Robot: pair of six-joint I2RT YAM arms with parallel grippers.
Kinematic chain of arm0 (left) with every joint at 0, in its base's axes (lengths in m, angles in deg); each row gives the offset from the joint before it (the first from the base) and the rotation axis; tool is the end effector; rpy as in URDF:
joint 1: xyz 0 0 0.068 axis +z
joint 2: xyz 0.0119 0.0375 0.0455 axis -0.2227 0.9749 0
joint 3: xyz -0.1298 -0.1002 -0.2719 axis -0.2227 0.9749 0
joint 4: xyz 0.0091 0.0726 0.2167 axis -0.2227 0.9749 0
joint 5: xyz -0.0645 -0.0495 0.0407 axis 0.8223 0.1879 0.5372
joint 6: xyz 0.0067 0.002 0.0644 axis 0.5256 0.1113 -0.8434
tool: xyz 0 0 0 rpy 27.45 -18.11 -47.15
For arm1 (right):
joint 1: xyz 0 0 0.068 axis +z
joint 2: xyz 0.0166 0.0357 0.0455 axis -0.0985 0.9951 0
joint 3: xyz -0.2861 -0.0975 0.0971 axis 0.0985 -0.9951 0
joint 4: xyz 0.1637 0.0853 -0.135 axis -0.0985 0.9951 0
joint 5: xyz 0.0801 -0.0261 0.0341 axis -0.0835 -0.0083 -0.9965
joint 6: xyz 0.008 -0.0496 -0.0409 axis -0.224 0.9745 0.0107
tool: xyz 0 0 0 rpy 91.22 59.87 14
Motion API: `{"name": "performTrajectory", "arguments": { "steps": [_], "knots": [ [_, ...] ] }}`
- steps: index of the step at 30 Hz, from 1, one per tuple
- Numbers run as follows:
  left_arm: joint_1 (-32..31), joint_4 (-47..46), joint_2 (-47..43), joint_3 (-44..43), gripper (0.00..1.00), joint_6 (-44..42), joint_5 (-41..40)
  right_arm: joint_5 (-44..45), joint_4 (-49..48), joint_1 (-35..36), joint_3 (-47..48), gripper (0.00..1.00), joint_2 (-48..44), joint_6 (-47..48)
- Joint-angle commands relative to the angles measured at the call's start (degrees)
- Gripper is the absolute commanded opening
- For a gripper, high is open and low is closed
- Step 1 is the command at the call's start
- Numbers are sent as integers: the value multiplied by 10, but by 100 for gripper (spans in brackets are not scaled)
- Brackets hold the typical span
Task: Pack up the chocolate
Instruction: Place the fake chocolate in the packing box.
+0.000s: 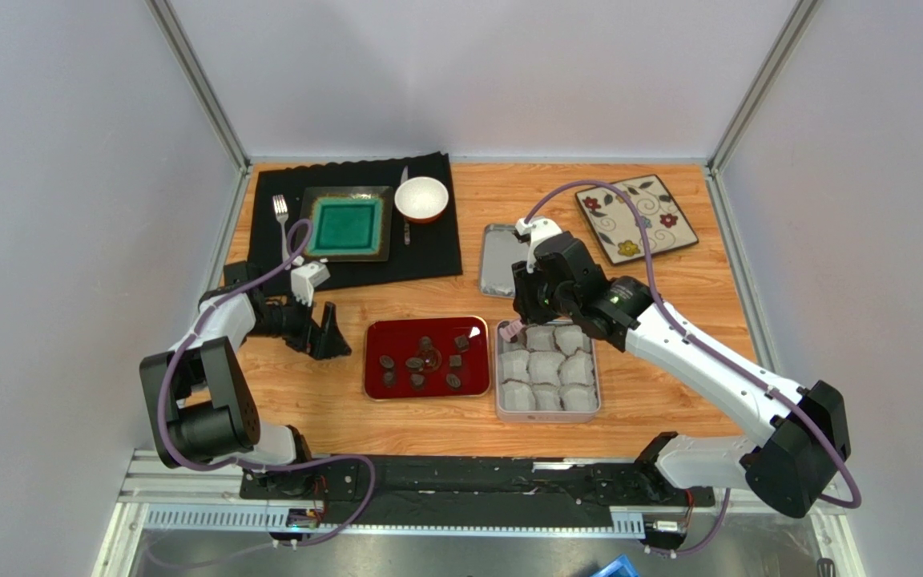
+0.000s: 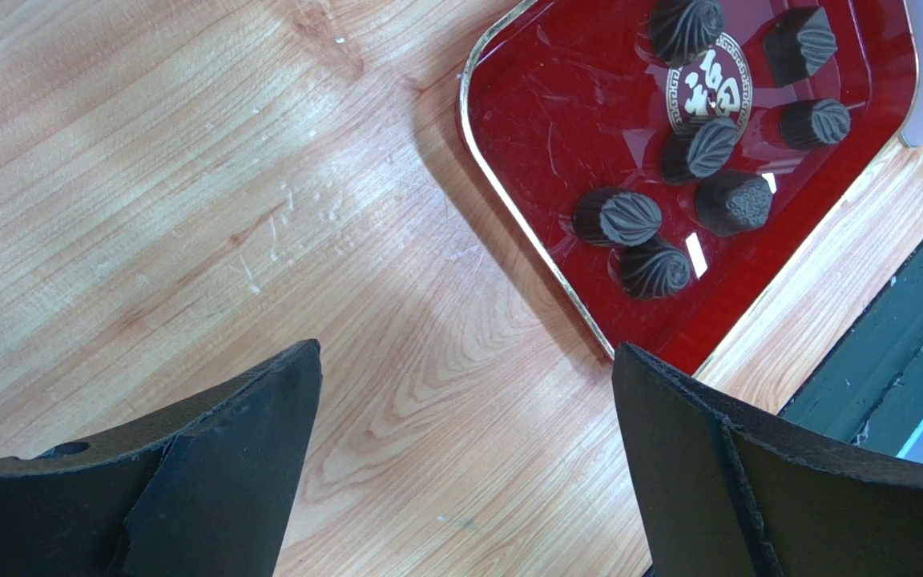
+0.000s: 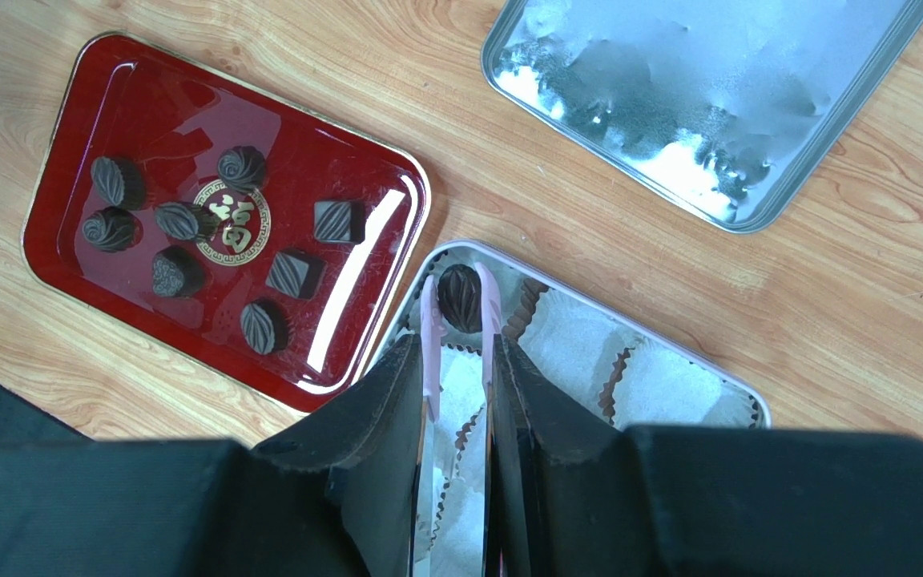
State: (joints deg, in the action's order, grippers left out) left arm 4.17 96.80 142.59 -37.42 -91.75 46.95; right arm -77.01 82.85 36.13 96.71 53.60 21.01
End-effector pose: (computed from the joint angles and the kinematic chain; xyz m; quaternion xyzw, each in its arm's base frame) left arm 0.1976 0.0222 0.2320 0.1890 0.8961 -0.3131 0.2517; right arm 0.1744 0.1491 0.3393 -0.2035 0.8987 0.1398 0.3625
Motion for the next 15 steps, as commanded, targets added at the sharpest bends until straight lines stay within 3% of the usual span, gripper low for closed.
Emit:
{"name": "performTrajectory", "arguments": {
  "steps": [1, 10, 15],
  "knots": [
    [6, 6, -8, -13, 99, -15, 20, 0, -17, -4, 16, 29, -8, -2],
    [5, 6, -10, -13, 99, -15, 22, 0, -7, -6, 19, 29, -22, -2],
    [6, 7, -10, -13, 99, -16, 23, -7, 3, -6, 43, 21, -29, -2]
  ]
}}
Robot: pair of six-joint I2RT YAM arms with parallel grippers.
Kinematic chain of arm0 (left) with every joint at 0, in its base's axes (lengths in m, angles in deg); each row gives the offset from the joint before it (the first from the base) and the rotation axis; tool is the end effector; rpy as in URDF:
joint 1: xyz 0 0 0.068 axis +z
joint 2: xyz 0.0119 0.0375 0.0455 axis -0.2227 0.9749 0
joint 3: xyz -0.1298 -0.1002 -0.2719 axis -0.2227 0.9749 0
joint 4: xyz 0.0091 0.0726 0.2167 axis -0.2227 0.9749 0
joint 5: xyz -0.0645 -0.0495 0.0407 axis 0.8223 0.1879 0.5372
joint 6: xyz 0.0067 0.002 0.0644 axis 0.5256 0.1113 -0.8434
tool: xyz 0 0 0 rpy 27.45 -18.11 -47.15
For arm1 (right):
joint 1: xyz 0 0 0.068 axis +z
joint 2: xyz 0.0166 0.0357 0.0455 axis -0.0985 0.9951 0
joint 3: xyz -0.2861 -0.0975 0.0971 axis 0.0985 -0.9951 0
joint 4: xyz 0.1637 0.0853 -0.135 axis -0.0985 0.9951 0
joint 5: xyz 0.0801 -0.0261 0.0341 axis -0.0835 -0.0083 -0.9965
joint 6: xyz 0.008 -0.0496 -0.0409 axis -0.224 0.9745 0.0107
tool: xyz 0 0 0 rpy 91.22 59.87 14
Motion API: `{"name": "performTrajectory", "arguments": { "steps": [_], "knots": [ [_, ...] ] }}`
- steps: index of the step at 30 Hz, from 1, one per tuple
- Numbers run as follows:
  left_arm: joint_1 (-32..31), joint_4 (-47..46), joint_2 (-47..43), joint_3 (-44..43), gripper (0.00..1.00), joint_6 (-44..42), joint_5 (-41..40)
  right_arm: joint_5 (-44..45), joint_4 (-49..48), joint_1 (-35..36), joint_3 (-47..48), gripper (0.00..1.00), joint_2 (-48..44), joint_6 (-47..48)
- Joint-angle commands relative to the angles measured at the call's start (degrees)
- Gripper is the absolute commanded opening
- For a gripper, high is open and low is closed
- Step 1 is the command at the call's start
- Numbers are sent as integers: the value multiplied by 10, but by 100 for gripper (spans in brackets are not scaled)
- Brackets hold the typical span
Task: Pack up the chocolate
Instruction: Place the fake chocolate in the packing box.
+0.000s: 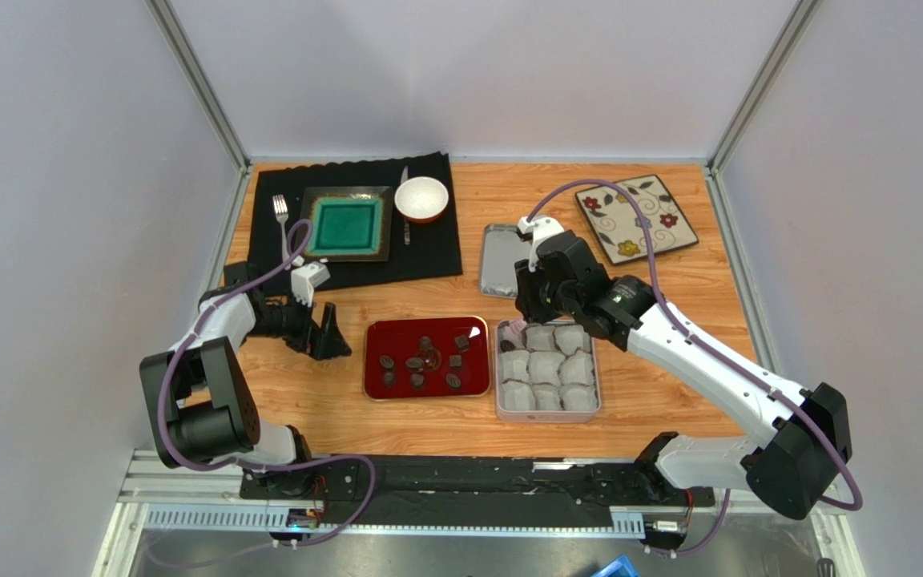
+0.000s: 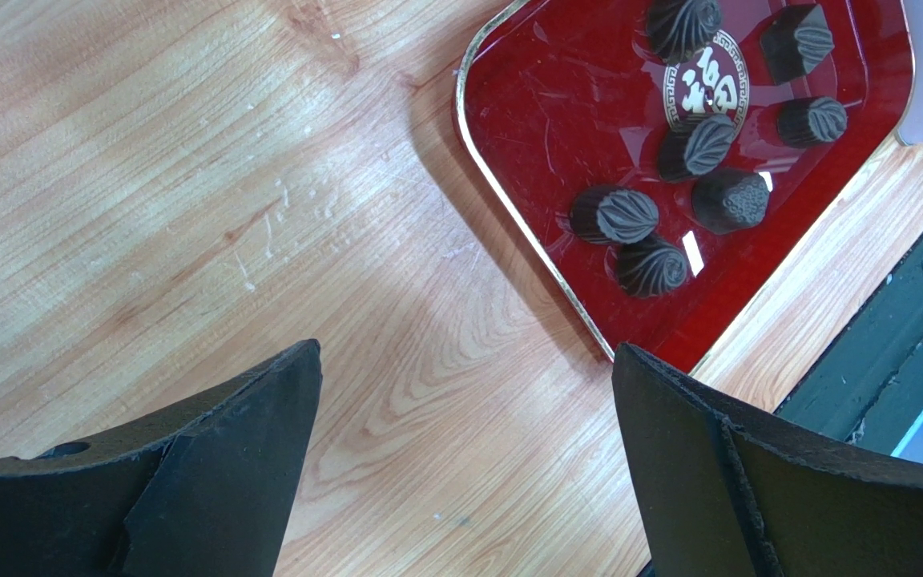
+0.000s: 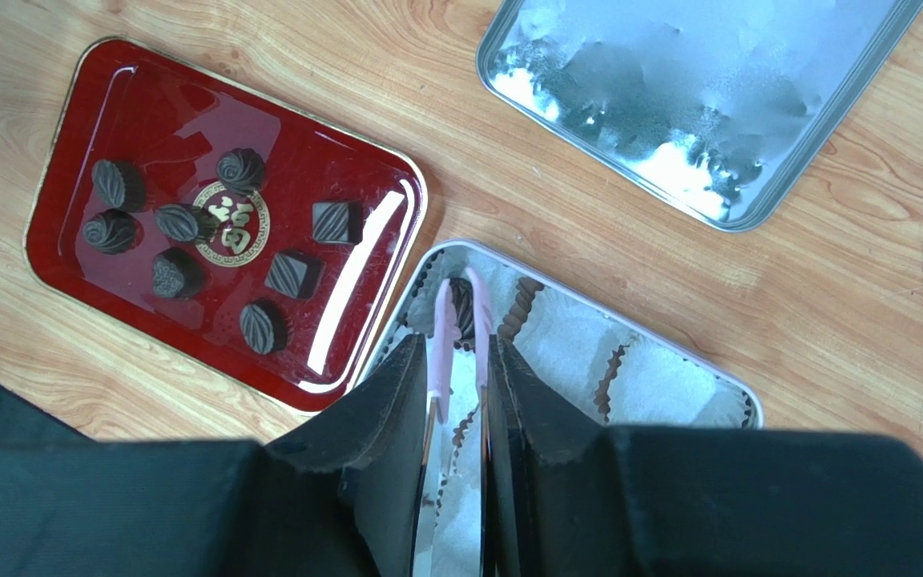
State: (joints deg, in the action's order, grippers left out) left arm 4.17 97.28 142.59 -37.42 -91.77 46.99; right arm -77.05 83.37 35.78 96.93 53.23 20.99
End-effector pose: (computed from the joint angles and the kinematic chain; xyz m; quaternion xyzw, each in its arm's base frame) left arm 0.1968 0.0219 0.2318 0.1876 0.8965 -0.3152 0.2485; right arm 0.1738 0.1468 0.3410 -0.2007 0.8991 0.1393 0.3632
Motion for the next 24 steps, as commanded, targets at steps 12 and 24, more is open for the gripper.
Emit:
{"name": "performTrajectory", "arguments": {
  "steps": [12, 24],
  "knots": [
    [5, 6, -15, -10, 99, -18, 26, -80, -6, 5, 91, 22, -21, -26],
    [6, 11, -17, -11, 99, -19, 28, -99, -73, 64, 140, 29, 94, -36]
  ]
}}
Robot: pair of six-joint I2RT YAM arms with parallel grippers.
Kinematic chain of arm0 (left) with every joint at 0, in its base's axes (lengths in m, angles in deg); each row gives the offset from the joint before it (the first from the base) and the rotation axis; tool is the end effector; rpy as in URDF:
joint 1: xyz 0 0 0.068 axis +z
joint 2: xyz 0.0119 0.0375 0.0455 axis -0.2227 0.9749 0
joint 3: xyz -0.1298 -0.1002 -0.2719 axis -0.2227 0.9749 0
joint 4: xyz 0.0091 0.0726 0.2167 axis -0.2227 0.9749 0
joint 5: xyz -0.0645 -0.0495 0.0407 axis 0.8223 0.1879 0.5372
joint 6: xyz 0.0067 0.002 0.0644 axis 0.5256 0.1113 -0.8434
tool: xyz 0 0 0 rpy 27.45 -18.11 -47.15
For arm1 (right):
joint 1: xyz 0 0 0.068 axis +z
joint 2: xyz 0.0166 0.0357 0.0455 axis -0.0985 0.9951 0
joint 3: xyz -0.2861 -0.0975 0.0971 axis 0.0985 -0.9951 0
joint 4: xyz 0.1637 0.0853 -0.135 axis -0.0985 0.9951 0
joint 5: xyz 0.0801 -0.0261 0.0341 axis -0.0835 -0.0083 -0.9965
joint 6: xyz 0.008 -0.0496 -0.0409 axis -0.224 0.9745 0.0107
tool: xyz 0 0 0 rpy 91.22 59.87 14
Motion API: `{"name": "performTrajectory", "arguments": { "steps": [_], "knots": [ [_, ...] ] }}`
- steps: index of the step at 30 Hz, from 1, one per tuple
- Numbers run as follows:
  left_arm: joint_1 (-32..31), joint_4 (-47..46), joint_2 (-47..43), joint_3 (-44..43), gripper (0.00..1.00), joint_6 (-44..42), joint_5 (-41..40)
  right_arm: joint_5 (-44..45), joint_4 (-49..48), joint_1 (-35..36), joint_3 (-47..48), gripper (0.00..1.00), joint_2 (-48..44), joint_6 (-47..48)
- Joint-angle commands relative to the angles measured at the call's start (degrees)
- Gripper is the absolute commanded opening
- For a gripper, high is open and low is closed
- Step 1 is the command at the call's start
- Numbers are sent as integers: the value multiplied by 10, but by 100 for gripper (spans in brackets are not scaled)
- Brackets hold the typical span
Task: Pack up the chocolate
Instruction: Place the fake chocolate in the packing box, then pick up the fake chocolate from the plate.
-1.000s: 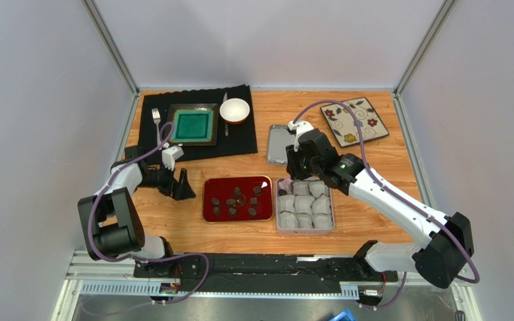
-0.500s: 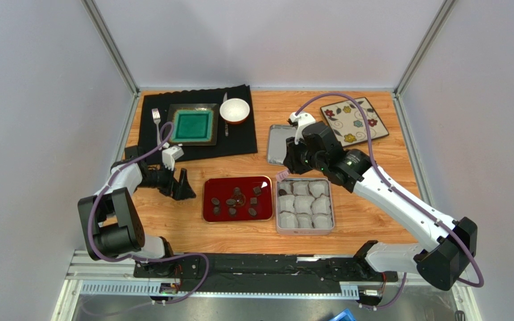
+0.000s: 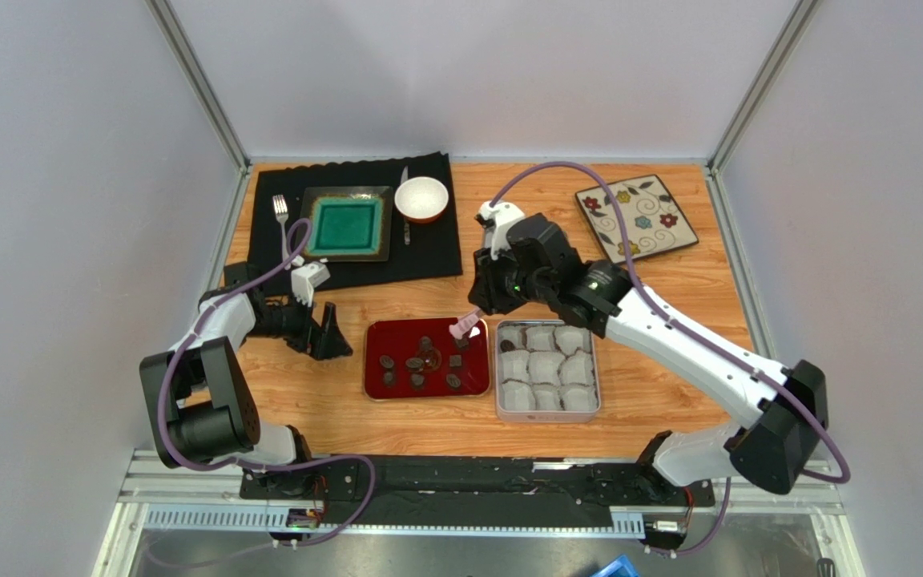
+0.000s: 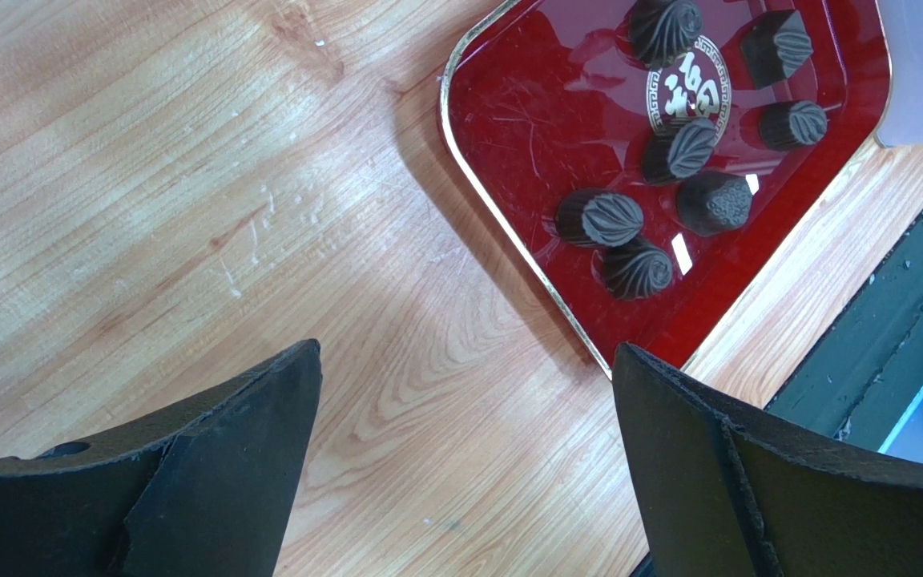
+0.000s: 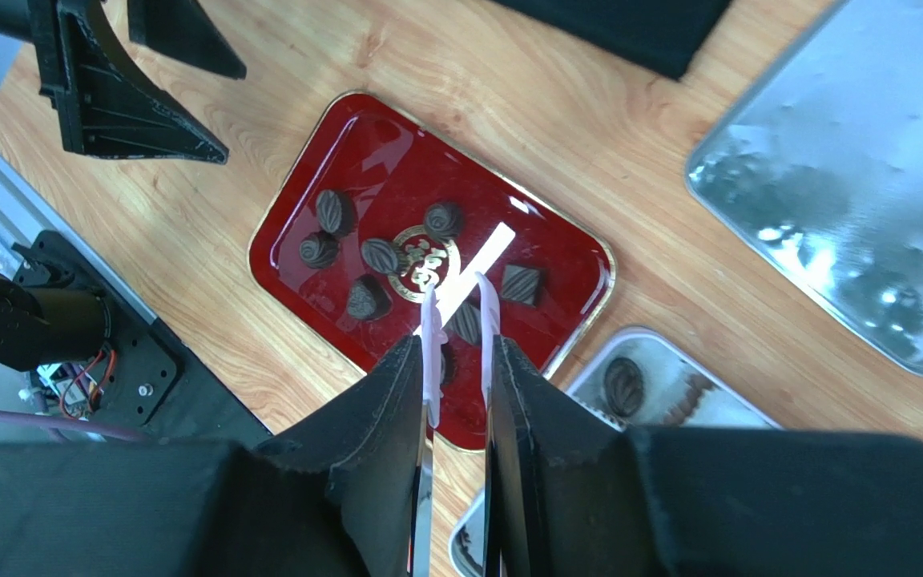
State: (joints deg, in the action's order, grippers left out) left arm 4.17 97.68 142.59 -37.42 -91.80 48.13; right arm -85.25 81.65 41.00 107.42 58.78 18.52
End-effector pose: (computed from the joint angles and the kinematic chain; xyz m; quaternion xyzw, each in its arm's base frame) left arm 0.1961 0.0210 0.2324 0.1866 0.8929 -0.3249 0.2496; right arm 0.1791 0.1931 0.3785 -0.2440 0.8642 0.2470 0.3643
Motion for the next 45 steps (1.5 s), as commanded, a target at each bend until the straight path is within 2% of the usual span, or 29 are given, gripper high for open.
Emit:
{"name": "performTrajectory", "arguments": {
  "steps": [1, 14, 45],
  "knots": [
    [6, 8, -18, -11, 99, -19, 16, -18, -59, 13, 39, 29, 47, -10],
    [7, 7, -18, -9, 99, -22, 17, -29, -86, 22, 93, 31, 144, -1],
    [11, 10, -18, -18, 99, -26, 22, -40, -102, 24, 111, 31, 225, 2]
  ]
}}
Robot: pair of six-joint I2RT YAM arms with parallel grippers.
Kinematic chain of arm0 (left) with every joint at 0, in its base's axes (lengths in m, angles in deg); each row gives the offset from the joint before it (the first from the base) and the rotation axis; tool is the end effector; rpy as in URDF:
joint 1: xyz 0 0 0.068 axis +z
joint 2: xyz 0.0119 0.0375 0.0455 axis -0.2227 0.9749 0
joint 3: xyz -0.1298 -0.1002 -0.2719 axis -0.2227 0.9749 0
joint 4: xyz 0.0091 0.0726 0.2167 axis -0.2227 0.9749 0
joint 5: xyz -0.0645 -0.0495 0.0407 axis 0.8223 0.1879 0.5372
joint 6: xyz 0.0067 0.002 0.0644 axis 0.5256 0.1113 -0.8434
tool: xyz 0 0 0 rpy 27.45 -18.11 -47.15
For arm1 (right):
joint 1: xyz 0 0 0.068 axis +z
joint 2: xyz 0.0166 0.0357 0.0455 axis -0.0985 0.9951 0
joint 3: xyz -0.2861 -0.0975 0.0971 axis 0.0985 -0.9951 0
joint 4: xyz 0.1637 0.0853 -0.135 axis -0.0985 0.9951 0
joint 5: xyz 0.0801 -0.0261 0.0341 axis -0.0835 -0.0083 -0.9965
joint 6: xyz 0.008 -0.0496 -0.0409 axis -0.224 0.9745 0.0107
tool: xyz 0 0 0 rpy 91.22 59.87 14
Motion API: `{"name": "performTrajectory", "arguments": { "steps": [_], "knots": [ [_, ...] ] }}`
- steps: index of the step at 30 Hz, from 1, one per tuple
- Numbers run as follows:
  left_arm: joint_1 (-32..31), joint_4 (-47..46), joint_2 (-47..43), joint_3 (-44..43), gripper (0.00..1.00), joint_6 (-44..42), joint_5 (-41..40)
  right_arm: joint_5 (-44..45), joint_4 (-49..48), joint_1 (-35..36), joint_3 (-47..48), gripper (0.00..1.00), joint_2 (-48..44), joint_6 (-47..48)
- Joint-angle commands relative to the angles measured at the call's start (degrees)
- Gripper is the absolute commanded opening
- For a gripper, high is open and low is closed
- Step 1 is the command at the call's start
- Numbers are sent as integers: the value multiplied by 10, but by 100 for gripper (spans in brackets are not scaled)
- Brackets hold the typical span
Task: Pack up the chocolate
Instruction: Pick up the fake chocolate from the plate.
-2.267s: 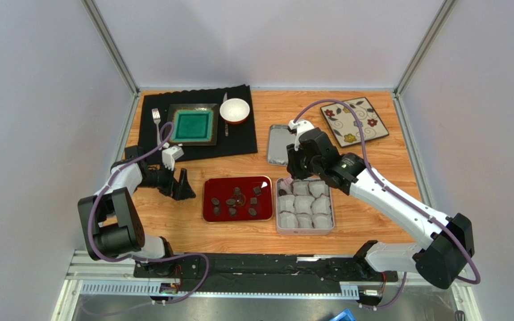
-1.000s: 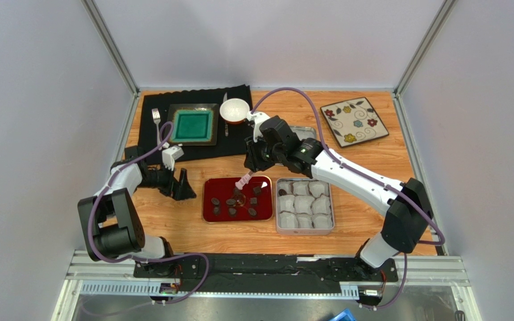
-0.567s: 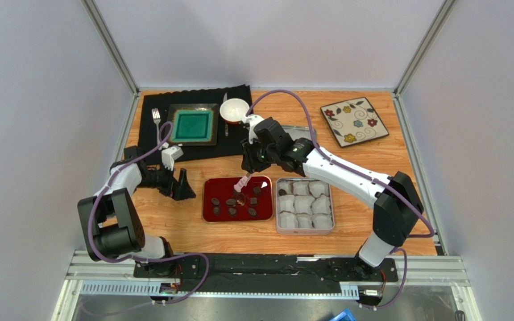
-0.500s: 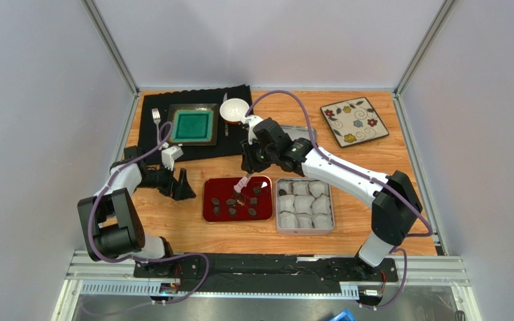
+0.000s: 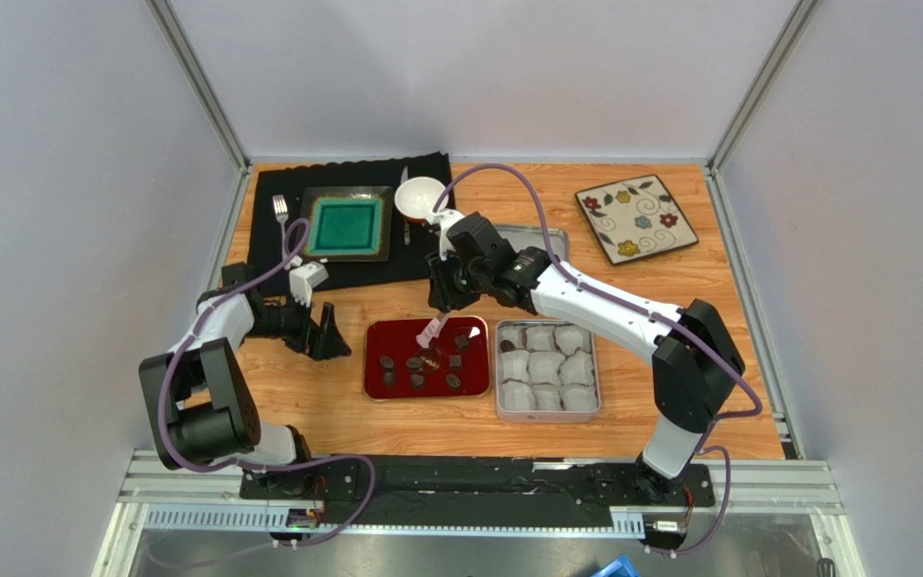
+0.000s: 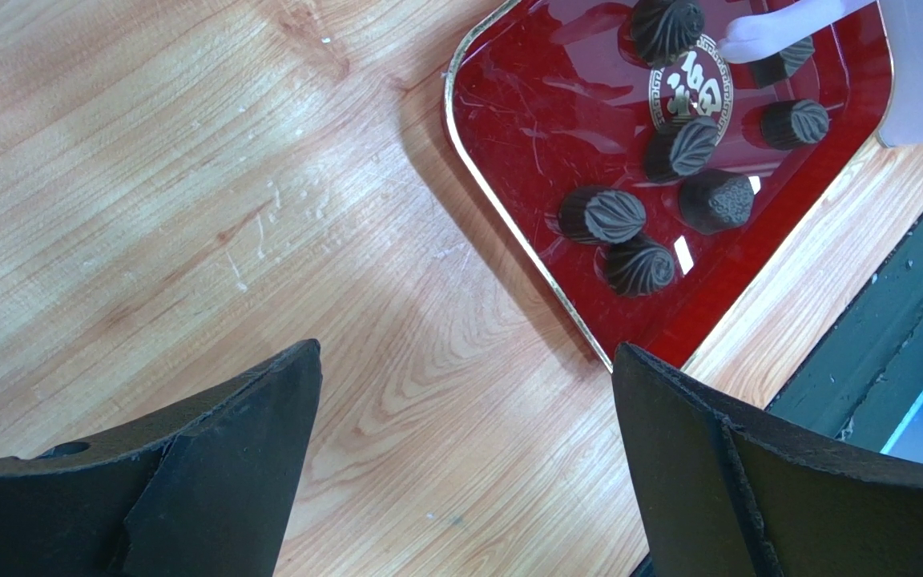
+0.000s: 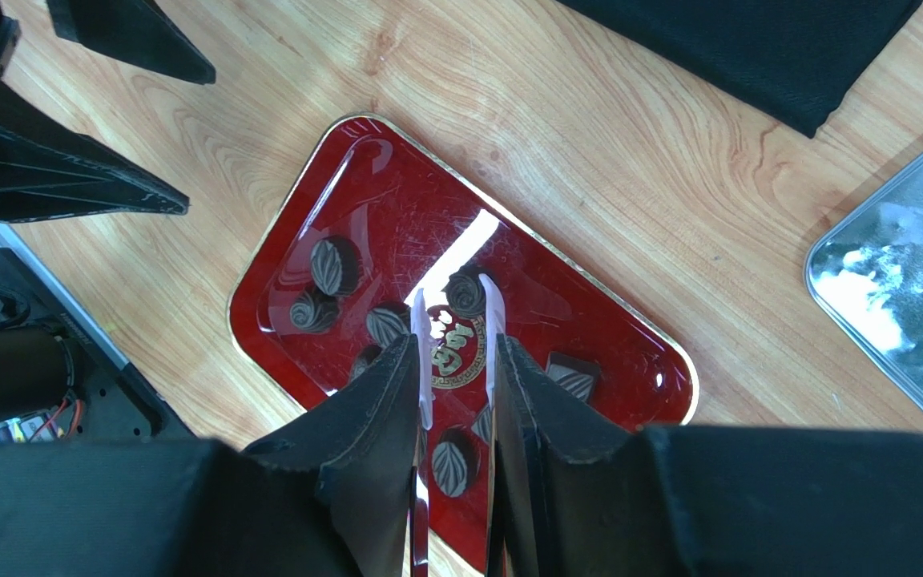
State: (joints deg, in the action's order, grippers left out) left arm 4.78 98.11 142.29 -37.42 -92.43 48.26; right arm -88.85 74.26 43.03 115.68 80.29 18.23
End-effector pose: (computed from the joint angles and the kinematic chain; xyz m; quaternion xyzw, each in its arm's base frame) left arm 0.1946 0.0226 0.2333 0.1863 0.8926 -0.3236 0.2526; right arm 0.2427 0.2843 0.3233 -0.2735 0.8767 0.2536 0.3038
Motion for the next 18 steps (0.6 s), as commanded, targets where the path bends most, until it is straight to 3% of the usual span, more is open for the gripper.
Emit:
{"name": "performTrajectory", "arguments": {
  "steps": [1, 18],
  "knots": [
    [5, 6, -15, -18, 99, -19, 21, -3, -26, 4, 29, 31, 10, 6],
    [10, 4, -14, -16, 99, -25, 22, -7, -28, 4, 38, 31, 32, 8]
  ]
}}
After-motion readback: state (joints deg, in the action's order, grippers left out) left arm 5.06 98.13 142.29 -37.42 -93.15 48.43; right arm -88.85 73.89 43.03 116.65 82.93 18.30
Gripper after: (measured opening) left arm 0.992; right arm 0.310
